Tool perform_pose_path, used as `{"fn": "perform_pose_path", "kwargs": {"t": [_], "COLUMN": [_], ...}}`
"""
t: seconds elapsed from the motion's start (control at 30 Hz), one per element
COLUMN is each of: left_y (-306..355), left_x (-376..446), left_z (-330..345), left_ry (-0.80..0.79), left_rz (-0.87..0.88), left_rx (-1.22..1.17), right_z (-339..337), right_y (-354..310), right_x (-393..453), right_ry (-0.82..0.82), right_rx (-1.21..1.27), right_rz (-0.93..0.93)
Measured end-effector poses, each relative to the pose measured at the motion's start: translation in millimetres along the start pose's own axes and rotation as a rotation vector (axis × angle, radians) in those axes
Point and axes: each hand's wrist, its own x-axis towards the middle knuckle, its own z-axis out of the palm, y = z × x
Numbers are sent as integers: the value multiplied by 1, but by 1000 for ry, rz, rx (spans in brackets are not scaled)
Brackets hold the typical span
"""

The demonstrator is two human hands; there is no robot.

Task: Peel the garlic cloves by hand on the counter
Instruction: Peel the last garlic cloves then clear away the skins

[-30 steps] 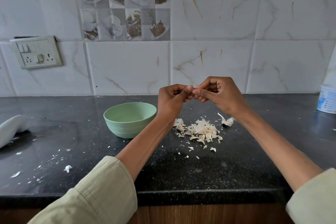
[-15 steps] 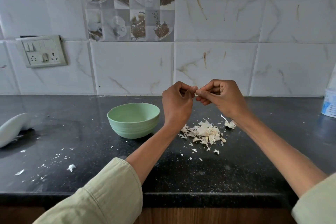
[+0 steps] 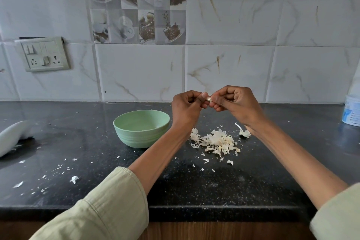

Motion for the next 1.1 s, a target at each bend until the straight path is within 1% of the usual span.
{"fn": "perform_pose_path", "kwargs": {"t": [0.4, 0.6, 0.73, 0.87, 0.93, 1.0, 1.1], "left_y": [-5, -10, -12, -9, -8, -6, -3], "left_x": [2, 4, 4, 1, -1, -3, -7], "left_z": [0, 6, 5, 3, 6, 10, 12], "left_ry": [-25, 50, 26, 44, 92, 161, 158], "left_rz": [-57, -66, -135, -124, -91, 3, 129], "left_rx": [-48, 31, -38, -32, 36, 216, 416], "right_z": [1, 3, 3, 4, 7, 8, 6], "right_y": [2, 4, 2, 0, -1, -2, -7], "right_x": [1, 1, 0, -1, -1, -3, -5], "right_ry": [3, 24, 21, 12, 19, 31, 49], "right_rx": [-37, -75, -68, -59, -80, -88, -62], "right_rz": [6, 6, 32, 51, 50, 49, 55]}}
